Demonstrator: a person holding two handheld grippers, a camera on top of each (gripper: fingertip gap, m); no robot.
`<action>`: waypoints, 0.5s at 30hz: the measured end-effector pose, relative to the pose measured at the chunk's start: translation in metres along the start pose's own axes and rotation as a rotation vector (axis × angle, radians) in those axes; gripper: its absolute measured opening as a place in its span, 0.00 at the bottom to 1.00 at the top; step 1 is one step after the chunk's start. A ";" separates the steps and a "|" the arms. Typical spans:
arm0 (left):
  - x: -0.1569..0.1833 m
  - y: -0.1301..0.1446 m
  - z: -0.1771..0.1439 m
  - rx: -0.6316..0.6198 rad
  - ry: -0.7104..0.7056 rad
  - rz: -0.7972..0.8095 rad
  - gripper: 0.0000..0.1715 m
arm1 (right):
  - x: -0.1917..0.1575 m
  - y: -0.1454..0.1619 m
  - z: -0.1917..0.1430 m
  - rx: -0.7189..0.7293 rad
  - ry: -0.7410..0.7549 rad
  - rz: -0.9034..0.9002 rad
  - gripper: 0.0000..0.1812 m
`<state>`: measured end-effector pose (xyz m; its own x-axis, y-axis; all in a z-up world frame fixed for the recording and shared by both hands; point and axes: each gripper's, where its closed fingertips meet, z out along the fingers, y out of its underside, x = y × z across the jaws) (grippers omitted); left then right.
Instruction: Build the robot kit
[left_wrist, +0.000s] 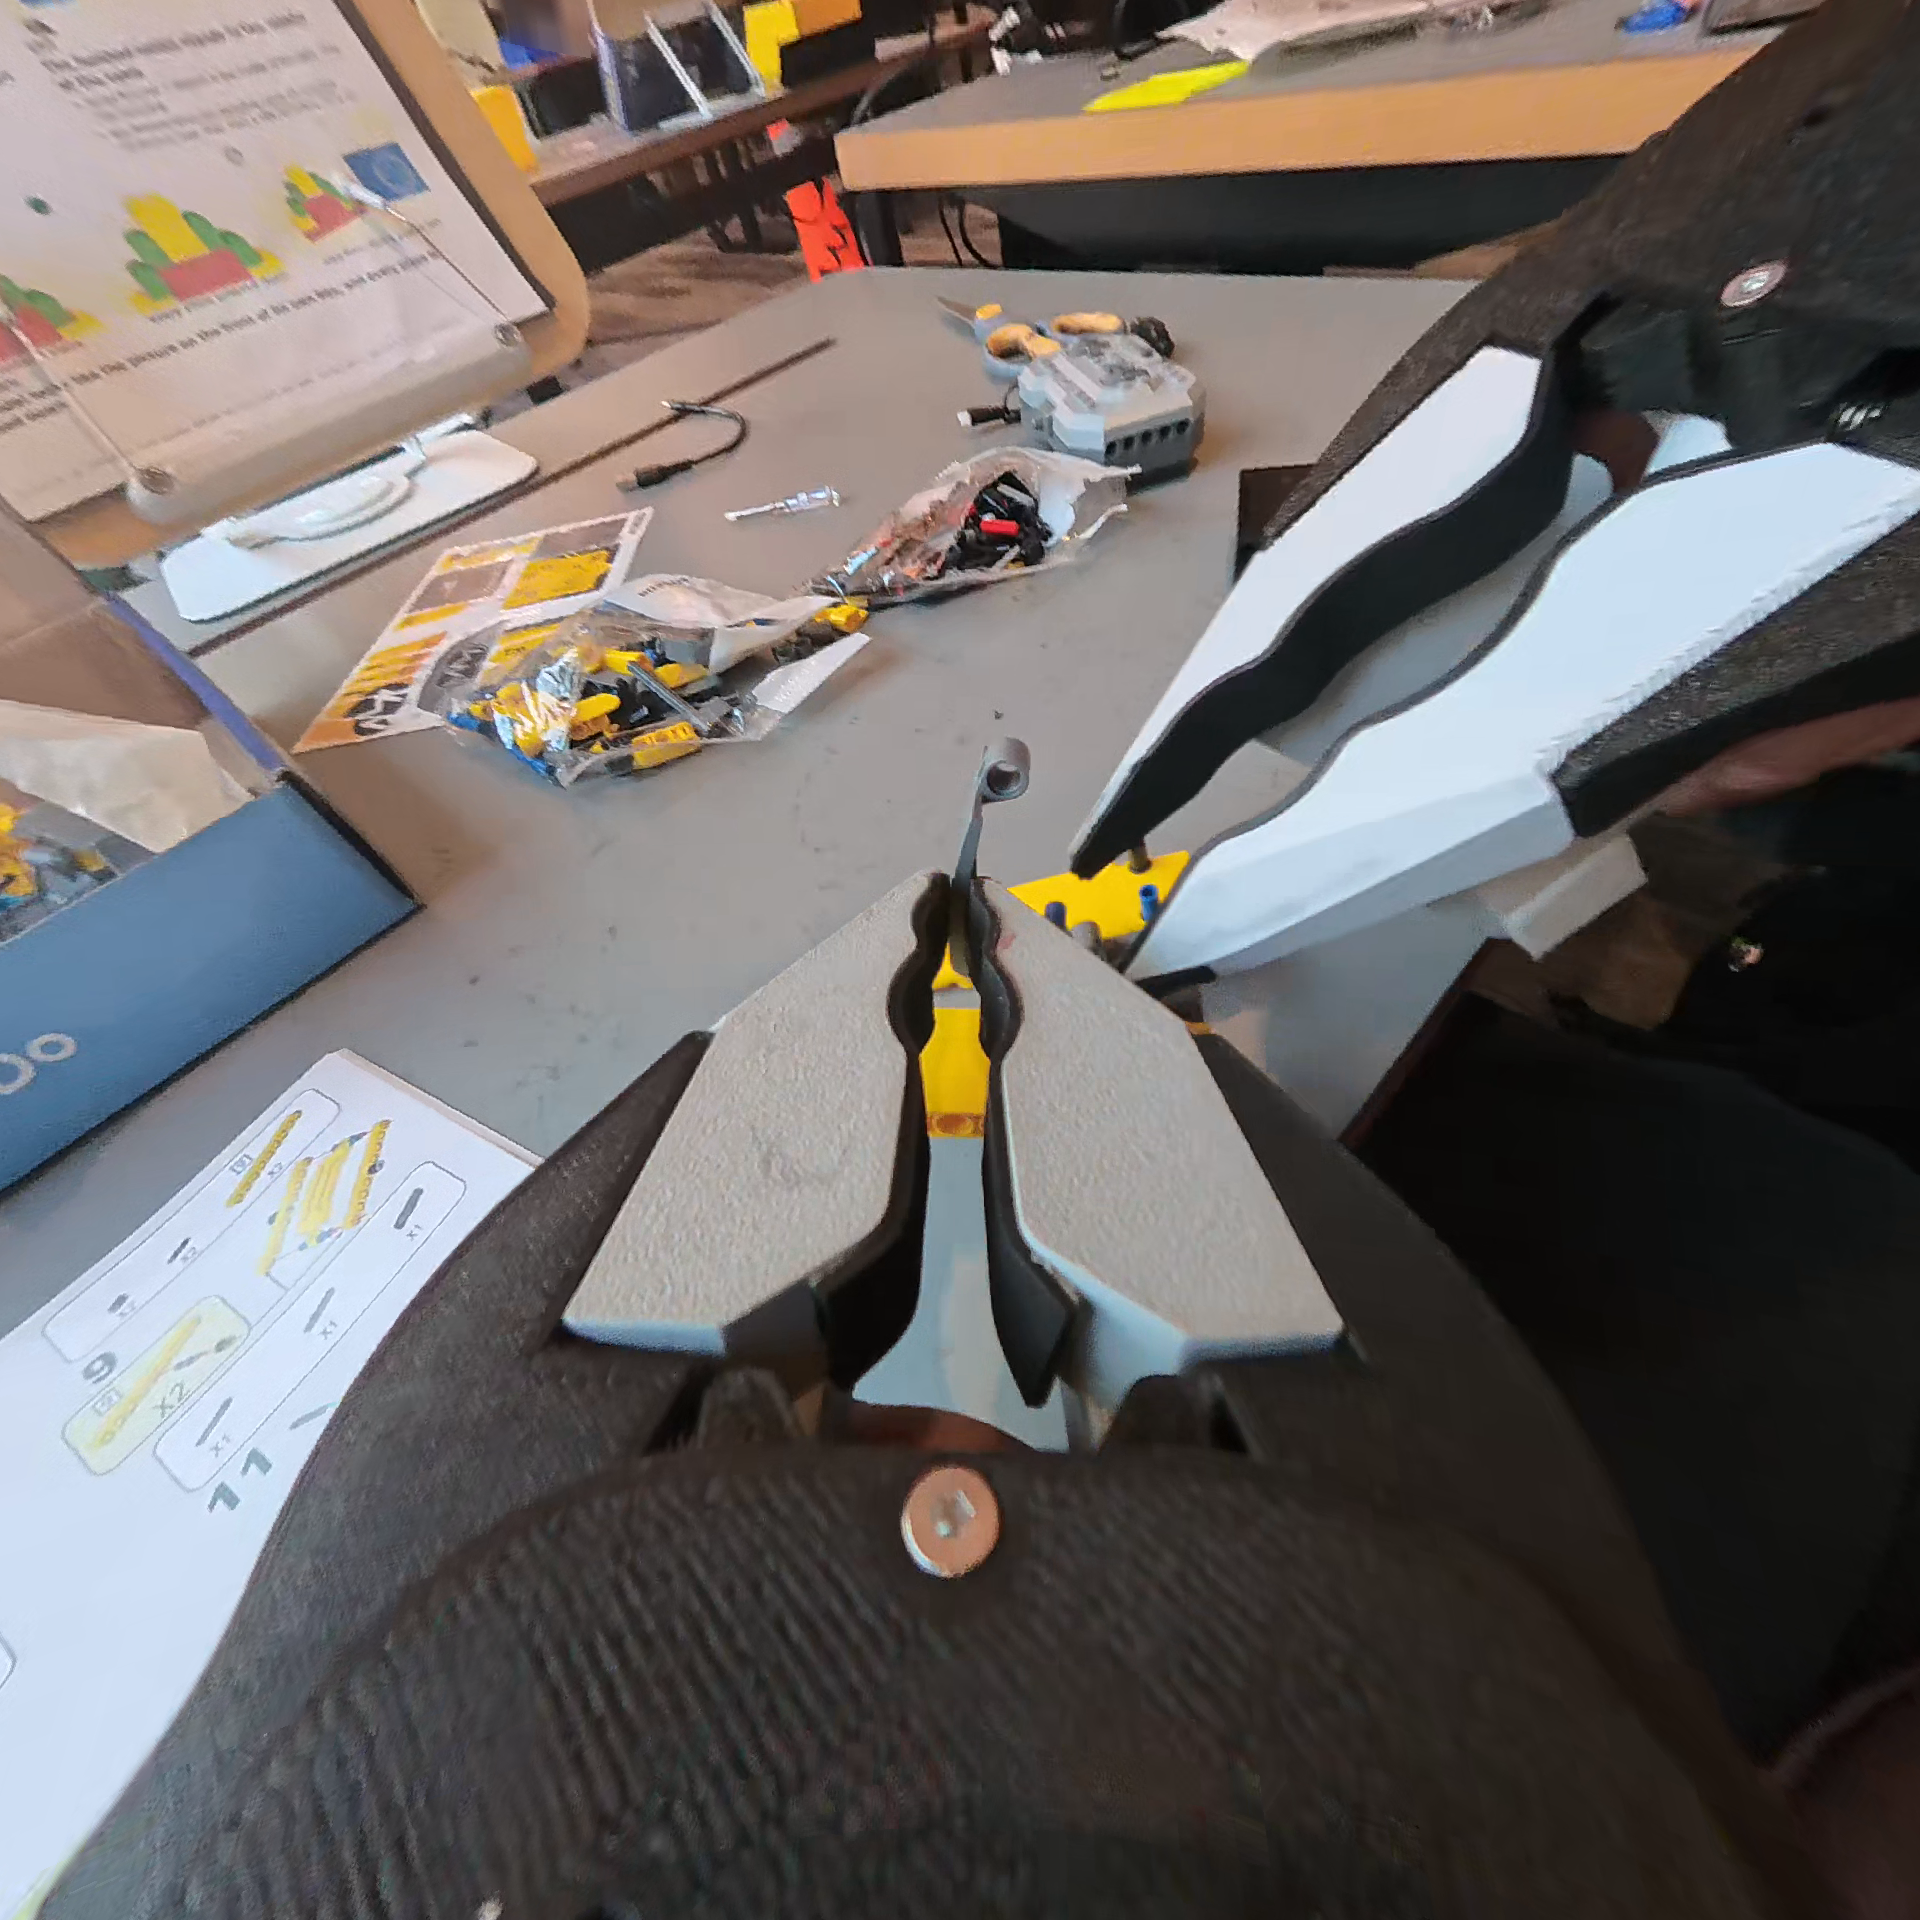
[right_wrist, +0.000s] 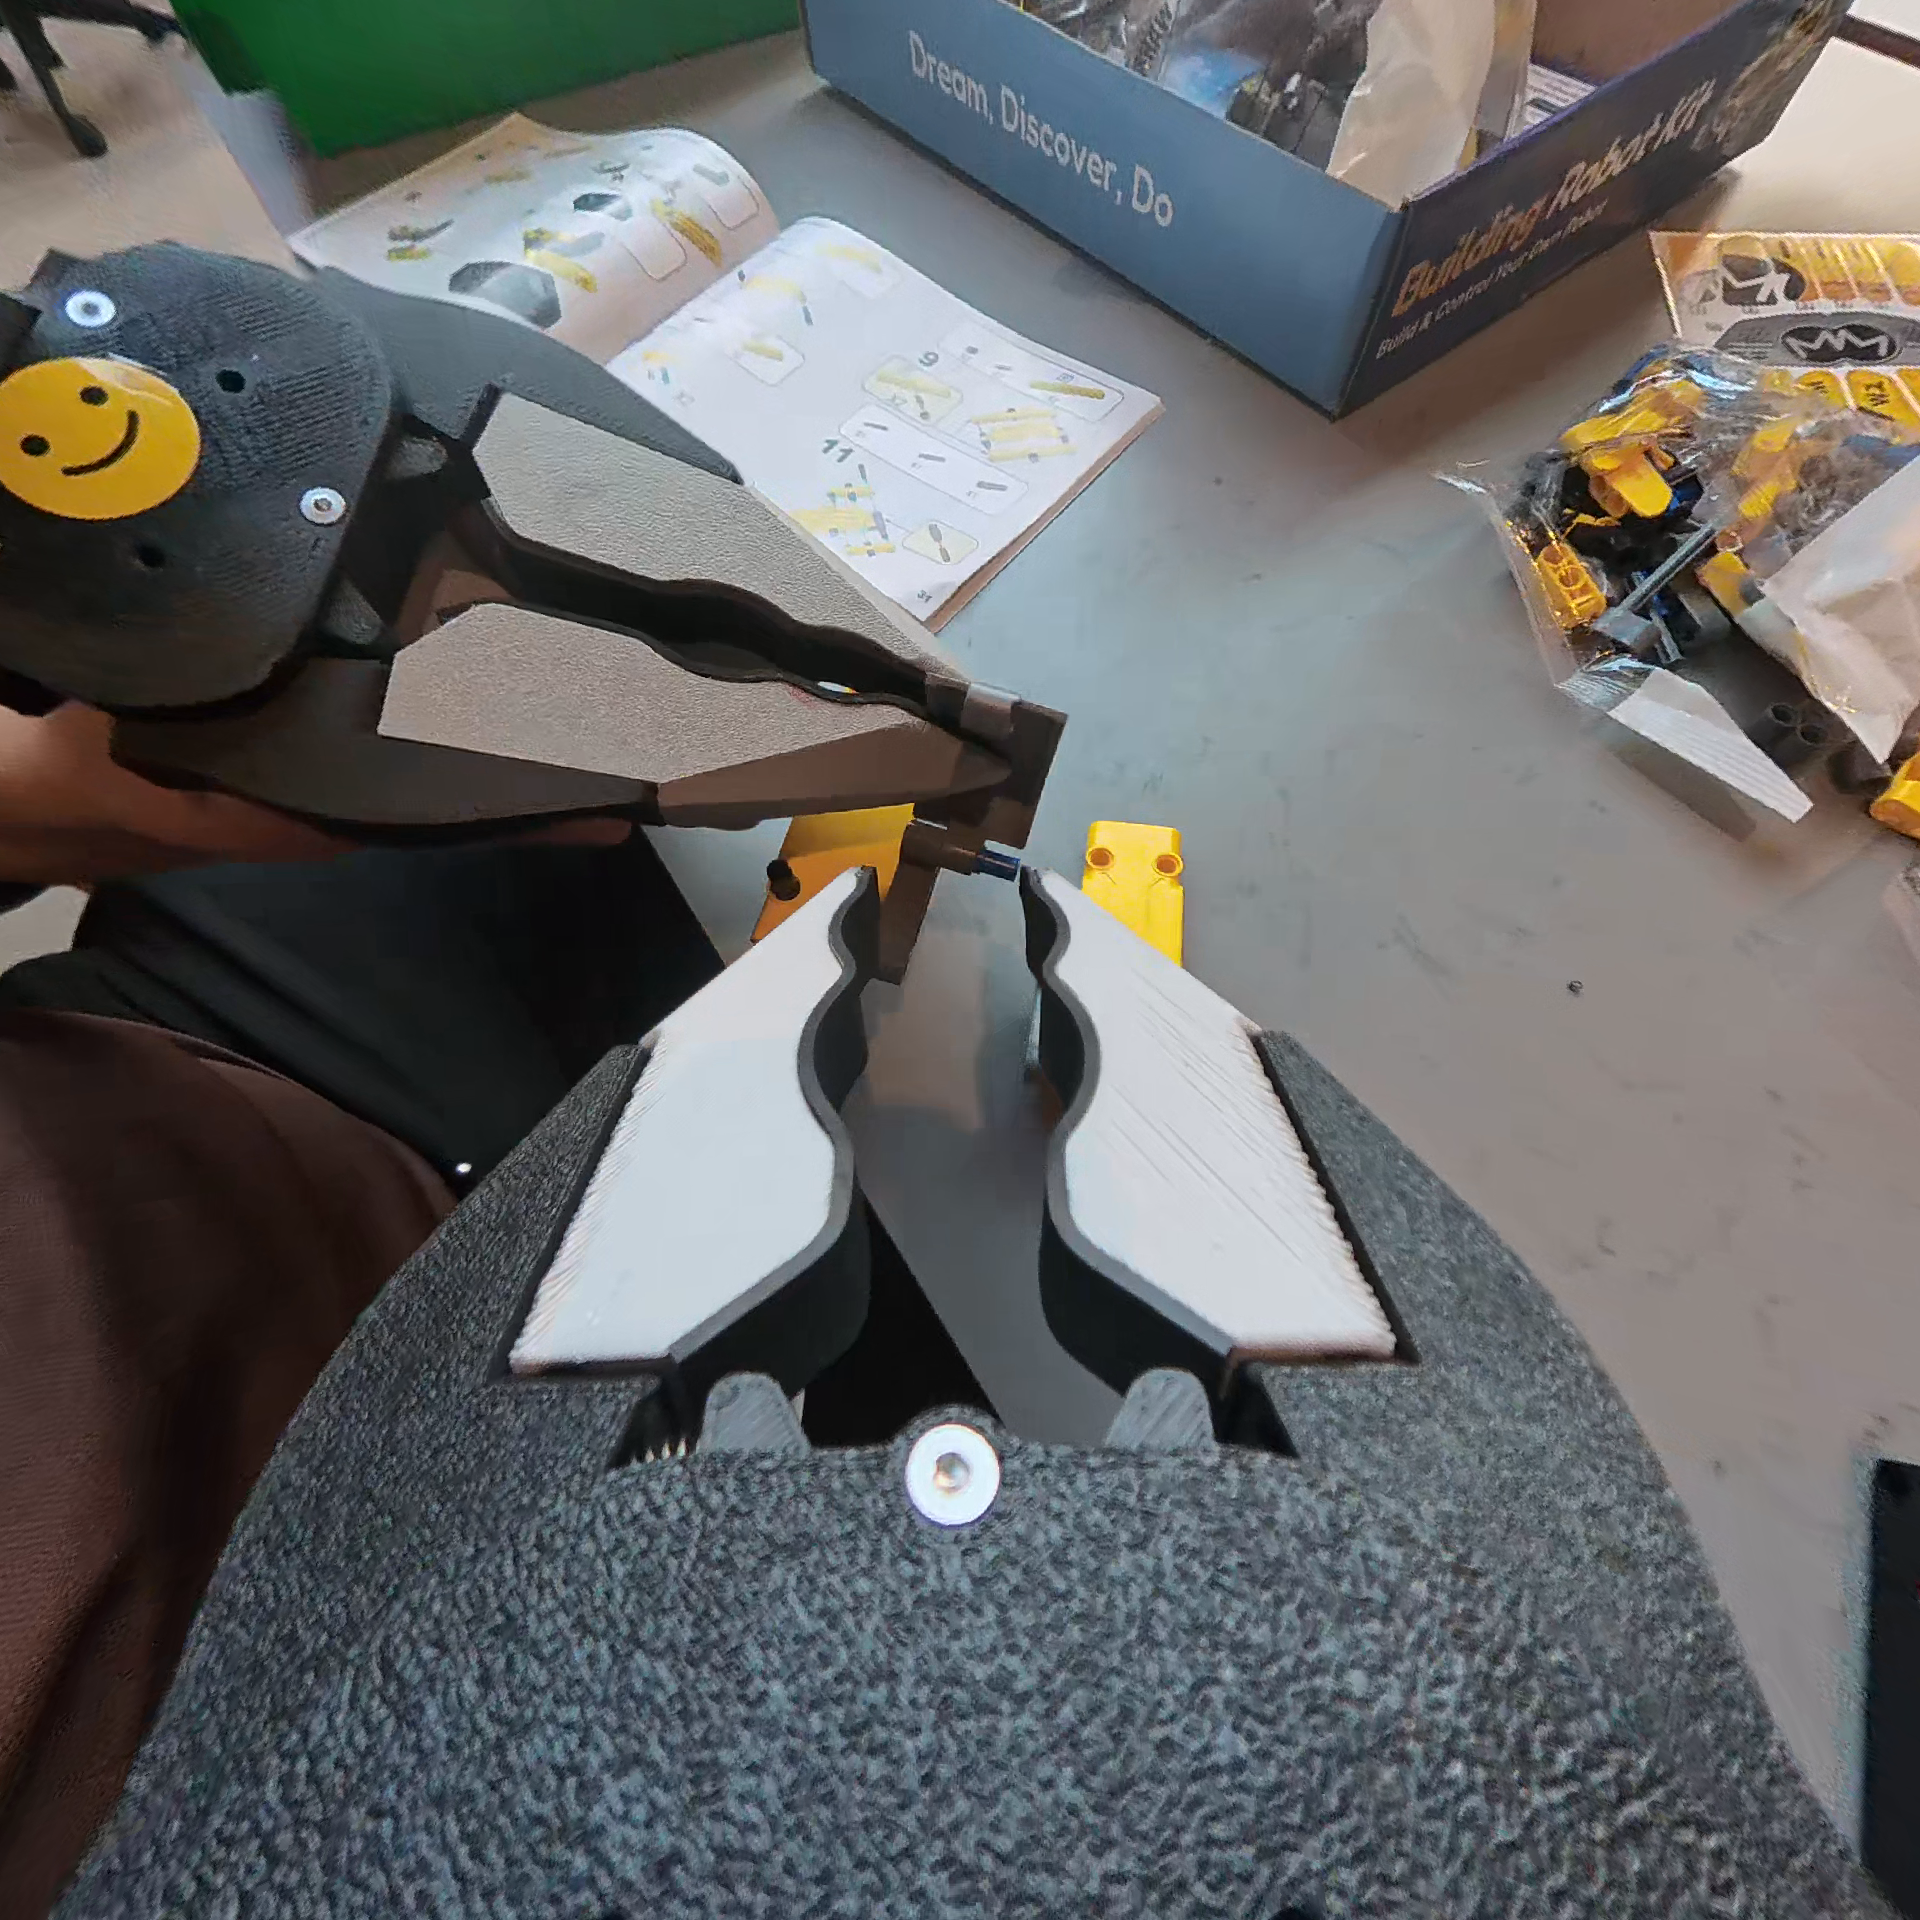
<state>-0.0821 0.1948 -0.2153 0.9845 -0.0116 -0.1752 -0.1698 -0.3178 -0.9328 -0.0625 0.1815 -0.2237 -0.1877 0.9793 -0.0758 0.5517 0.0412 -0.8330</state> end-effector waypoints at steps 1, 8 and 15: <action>-0.002 -0.001 -0.002 0.015 -0.016 -0.004 0.00 | 0.000 -0.002 0.000 0.005 0.004 0.007 0.16; -0.007 -0.012 -0.012 0.124 -0.076 0.018 0.00 | -0.003 -0.014 -0.008 0.070 -0.113 0.150 0.18; 0.003 -0.023 -0.014 0.185 -0.093 0.046 0.00 | 0.000 -0.012 -0.003 0.058 -0.055 0.087 0.17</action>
<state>-0.0747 0.1889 -0.1905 0.9686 0.0683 -0.2389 -0.2279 -0.1391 -0.9637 -0.0669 0.1815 -0.2117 -0.1862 0.9662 -0.1781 0.5200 -0.0569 -0.8523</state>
